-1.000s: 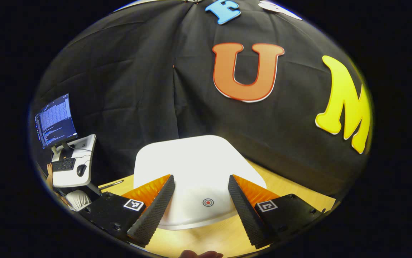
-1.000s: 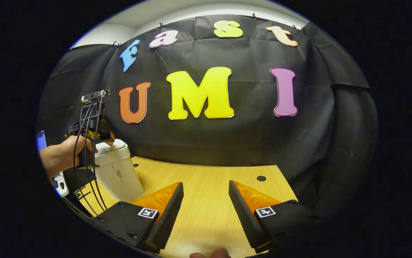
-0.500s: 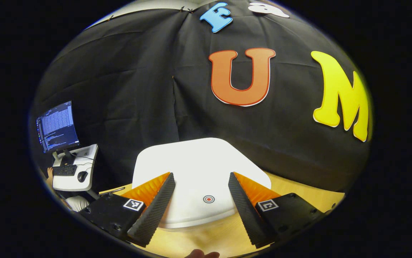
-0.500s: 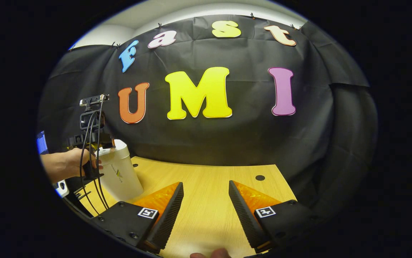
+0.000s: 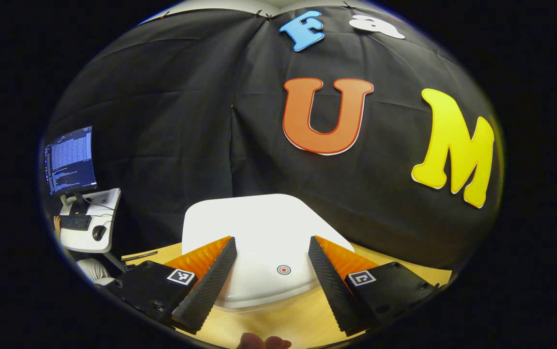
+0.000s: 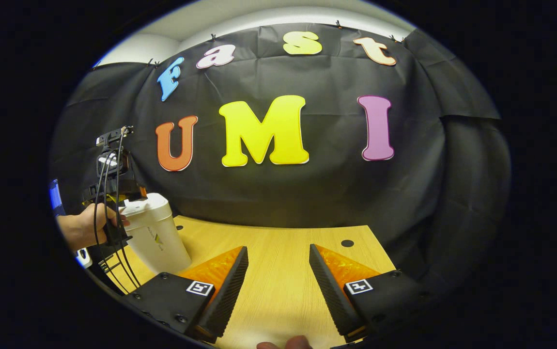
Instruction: Press the lid of the desktop garbage bin to open it, pick up the crumpled paper on the desktop and throw it into the bin, then pick up the pop can on the desktop and drop it into the bin, and finally close the garbage bin lid.
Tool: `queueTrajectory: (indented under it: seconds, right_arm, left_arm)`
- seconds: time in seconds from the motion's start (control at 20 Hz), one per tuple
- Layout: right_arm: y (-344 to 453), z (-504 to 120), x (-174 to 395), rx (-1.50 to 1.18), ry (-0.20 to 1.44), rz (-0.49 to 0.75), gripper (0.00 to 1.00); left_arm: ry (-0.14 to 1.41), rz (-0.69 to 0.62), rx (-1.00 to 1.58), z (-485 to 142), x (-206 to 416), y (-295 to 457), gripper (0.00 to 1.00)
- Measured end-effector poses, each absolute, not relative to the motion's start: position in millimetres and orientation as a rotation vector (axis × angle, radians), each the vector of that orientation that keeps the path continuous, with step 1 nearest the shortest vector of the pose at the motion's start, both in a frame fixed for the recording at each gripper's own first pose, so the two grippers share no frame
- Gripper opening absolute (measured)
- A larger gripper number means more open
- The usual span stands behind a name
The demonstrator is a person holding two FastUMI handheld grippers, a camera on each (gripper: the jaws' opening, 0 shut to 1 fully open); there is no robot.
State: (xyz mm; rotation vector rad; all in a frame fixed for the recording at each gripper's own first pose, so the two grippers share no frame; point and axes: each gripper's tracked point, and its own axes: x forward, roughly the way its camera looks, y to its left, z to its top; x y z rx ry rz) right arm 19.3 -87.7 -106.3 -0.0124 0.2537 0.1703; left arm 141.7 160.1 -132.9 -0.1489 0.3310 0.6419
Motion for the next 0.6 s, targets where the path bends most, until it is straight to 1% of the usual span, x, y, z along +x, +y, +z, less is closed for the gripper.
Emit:
queueTrajectory:
  seconds: [0.15,0.2,0.35,0.4,0.45,0.5,0.55,0.6]
  right_arm:
    - [-72,-93,17,-0.017,0.223,0.183,0.83]
    - [-67,-86,16,-0.018,0.21,0.185,0.82]
    - [-53,-63,13,-0.027,0.159,0.183,0.82]
    - [-48,-56,12,-0.029,0.141,0.183,0.83]
    - [-44,-49,10,-0.029,0.127,0.181,0.82]
    - [-40,-44,8,-0.026,0.114,0.177,0.82]
    - [-37,-39,6,-0.026,0.104,0.172,0.82]
    - [-35,-35,3,-0.026,0.095,0.167,0.83]
  left_arm:
    - [0.246,0.527,-0.074,-96,134,144,0.99]
    - [0.207,0.48,-0.046,-84,132,136,0.99]
    - [0.113,0.35,0.033,-47,115,106,0.98]
    - [0.09,0.313,0.051,-39,110,99,0.98]
    - [0.066,0.278,0.057,-36,104,94,0.98]
    - [0.045,0.234,0.056,-30,99,88,1.0]
    - [0.029,0.202,0.048,-23,93,84,0.98]
    - [0.016,0.178,0.036,-16,88,81,0.98]
